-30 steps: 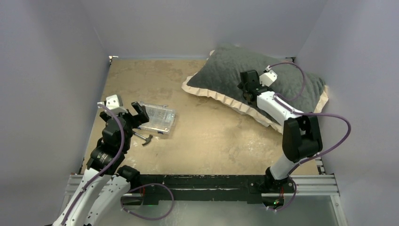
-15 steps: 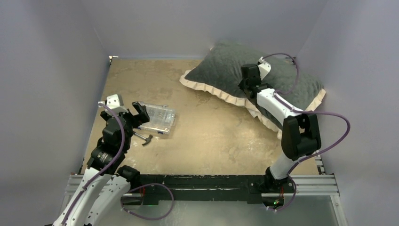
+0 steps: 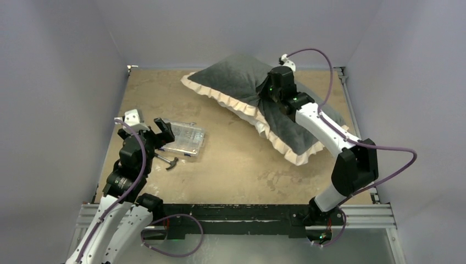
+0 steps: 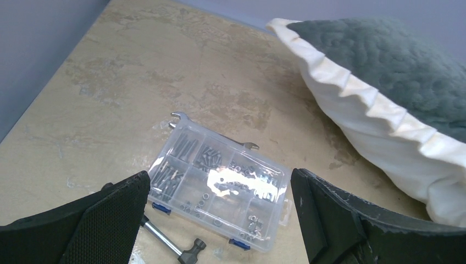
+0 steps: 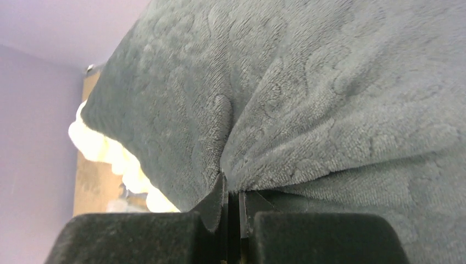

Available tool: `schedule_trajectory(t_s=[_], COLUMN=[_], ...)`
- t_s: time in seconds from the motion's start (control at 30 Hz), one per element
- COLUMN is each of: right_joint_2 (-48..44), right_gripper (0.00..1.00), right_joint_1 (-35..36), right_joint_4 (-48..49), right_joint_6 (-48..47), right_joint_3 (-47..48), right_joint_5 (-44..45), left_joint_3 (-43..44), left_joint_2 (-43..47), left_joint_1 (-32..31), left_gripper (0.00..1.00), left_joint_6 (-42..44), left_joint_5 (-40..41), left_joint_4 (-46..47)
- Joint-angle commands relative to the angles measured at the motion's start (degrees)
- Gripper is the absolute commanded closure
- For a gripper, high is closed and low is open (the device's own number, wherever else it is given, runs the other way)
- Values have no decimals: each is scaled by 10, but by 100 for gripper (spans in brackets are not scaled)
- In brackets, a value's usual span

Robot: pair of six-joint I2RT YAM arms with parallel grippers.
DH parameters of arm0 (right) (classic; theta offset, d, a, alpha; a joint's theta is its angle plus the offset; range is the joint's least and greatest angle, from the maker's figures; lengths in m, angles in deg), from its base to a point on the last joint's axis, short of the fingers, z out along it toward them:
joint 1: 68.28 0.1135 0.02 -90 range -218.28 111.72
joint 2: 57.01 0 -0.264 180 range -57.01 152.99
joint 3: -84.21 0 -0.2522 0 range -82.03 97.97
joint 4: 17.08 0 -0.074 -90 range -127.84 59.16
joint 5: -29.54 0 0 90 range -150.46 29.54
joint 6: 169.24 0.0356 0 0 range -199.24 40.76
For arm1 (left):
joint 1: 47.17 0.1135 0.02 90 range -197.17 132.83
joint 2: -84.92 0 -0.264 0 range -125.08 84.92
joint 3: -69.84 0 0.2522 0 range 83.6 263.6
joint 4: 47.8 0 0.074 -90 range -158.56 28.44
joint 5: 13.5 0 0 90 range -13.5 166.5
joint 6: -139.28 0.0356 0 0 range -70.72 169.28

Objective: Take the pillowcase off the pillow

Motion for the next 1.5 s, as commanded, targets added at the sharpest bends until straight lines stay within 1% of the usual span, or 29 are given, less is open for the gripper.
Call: schedule_trajectory(t_s=[0.0,0.03,0.07,0.17,0.2,0.27,0.3,0.33,0.43,0.47,0.53,0.57,0.7,0.77,0.83,0.97,1.07,1.13,1.2,1.3,1.37,1.47], right_joint_2=[5,12,19,33,33,16,3,-8,-35,-43,-53,-56,-53,-48,-44,-52,-68,-82,-98,-100,-86,-36], right_gripper=[100,99,96,81,75,54,45,39,28,22,5,2,1,1,1,1,1,1,1,1,1,1], right_joint_1=[50,60,70,84,85,82,74,61,-17,-37,-68,-82,-152,-174,-177,-177,-177,-177,-177,-176,-177,-177], right_joint_4=[72,69,66,48,39,30,37,39,34,32,24,22,27,38,49,86,105,110,110,109,118,119], right_joint_6=[16,17,13,-5,-11,-39,-53,-65,-93,-103,-116,-123,-135,-132,-132,-147,-150,-155,-166,-173,-181,-193], right_joint_3=[51,58,67,98,108,110,105,100,85,80,75,72,40,7,-21,-83,-125,-140,-138,-99,-66,-13], right_joint_5=[-58,-60,-65,-80,-85,-105,-106,-106,-140,-140,-126,-119,-134,-141,-148,-202,-230,-231,-230,-257,-259,-257], left_joint_3=[-1,-1,-2,-1,-1,1,2,4,20,26,42,51,90,105,110,111,110,117,128,150,160,168], left_joint_2=[-5,-5,-6,-10,-12,-19,-25,-31,-65,-77,-105,-121,-191,-220,-244,-277,-295,-309,-329,-363,-385,-411], left_joint_1=[5,5,5,5,5,5,5,5,5,4,5,5,4,4,4,4,4,4,4,3,3,3], left_gripper=[1,1,1,1,1,1,1,1,1,1,1,1,1,1,1,1,1,1,1,1,1,1], left_joint_6=[1,1,1,-3,-7,-7,-11,-16,-28,-32,-39,-42,-52,-56,-62,-78,-87,-90,-94,-100,-107,-123], left_joint_5=[-15,-17,-20,-32,-38,-62,-75,-85,-140,-155,-189,-206,-271,-305,-328,-358,-369,-372,-376,-383,-388,-395], left_joint_4=[29,29,29,26,24,23,23,22,13,12,8,6,-5,-5,-1,15,34,43,52,66,75,97])
